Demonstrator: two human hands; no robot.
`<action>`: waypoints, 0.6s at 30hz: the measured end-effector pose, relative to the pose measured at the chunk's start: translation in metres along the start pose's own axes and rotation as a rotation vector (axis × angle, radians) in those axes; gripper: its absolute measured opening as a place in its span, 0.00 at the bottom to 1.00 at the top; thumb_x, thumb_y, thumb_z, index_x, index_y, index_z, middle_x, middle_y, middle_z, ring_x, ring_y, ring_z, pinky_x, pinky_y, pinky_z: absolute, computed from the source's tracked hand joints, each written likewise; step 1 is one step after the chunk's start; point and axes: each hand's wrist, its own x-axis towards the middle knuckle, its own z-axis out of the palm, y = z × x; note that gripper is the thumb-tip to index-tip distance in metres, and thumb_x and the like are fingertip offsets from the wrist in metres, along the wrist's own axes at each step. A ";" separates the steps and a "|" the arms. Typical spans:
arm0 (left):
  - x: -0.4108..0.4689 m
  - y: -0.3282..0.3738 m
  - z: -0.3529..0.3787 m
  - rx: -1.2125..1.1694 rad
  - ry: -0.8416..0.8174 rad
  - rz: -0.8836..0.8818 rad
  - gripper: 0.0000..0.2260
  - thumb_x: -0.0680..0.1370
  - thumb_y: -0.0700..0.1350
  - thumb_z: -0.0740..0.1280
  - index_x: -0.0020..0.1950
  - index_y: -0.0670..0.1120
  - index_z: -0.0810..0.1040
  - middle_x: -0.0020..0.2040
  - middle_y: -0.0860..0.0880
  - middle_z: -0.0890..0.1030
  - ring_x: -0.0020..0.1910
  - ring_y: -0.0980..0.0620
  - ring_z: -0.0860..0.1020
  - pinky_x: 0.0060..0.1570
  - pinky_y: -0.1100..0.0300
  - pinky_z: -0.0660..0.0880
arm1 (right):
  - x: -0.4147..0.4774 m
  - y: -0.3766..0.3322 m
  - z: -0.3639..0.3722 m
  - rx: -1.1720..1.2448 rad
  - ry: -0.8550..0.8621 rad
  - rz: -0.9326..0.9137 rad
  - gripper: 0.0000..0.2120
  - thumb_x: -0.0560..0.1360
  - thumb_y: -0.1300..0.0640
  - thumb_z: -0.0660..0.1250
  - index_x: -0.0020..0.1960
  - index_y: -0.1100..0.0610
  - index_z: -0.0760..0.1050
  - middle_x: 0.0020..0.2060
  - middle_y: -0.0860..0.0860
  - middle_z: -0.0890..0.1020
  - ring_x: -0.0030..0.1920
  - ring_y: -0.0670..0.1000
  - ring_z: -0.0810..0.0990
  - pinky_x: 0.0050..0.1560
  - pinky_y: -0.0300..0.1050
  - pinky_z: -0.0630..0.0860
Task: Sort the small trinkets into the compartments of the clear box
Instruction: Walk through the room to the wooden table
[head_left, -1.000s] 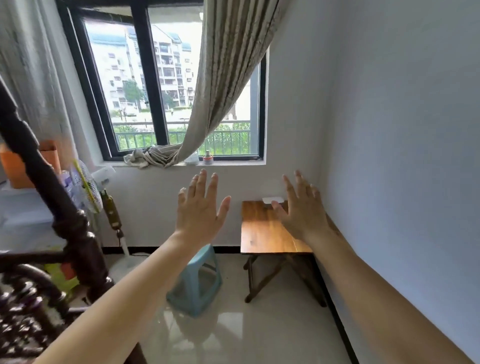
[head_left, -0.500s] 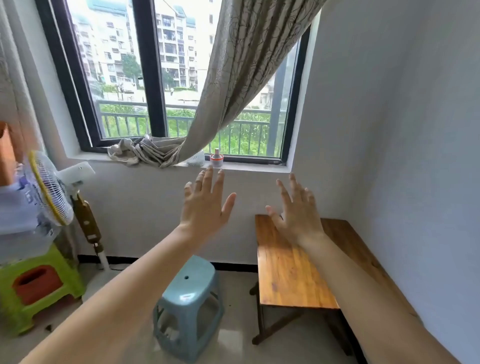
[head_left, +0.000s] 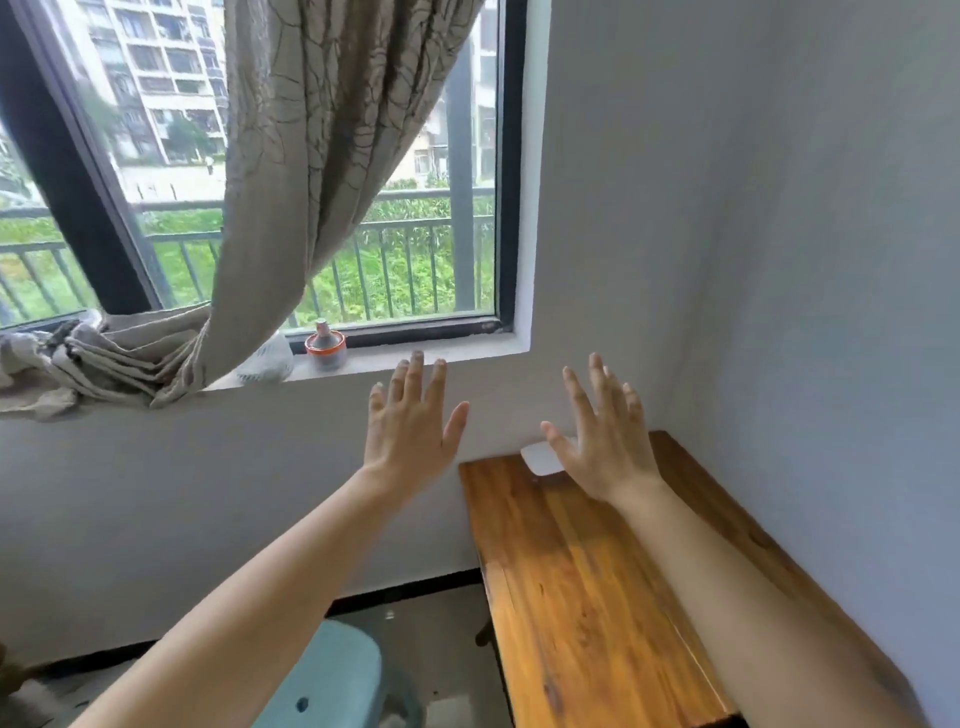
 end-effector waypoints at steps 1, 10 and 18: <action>0.023 0.000 0.013 0.005 -0.021 0.016 0.30 0.82 0.60 0.49 0.80 0.47 0.53 0.80 0.41 0.53 0.79 0.41 0.53 0.75 0.41 0.53 | 0.017 0.011 0.012 0.001 -0.015 0.025 0.36 0.79 0.36 0.54 0.80 0.51 0.47 0.79 0.58 0.45 0.79 0.60 0.48 0.76 0.59 0.47; 0.202 0.030 0.101 -0.030 -0.092 0.165 0.30 0.82 0.62 0.47 0.80 0.47 0.52 0.81 0.42 0.53 0.79 0.42 0.52 0.74 0.42 0.55 | 0.140 0.104 0.061 -0.064 -0.038 0.270 0.37 0.79 0.35 0.51 0.80 0.52 0.45 0.79 0.58 0.43 0.79 0.59 0.48 0.77 0.58 0.46; 0.284 0.111 0.223 -0.188 -0.241 0.471 0.29 0.82 0.61 0.47 0.80 0.50 0.53 0.81 0.44 0.54 0.77 0.41 0.59 0.73 0.44 0.58 | 0.131 0.182 0.122 -0.160 -0.107 0.565 0.35 0.80 0.36 0.49 0.80 0.53 0.47 0.79 0.59 0.45 0.78 0.61 0.52 0.76 0.58 0.52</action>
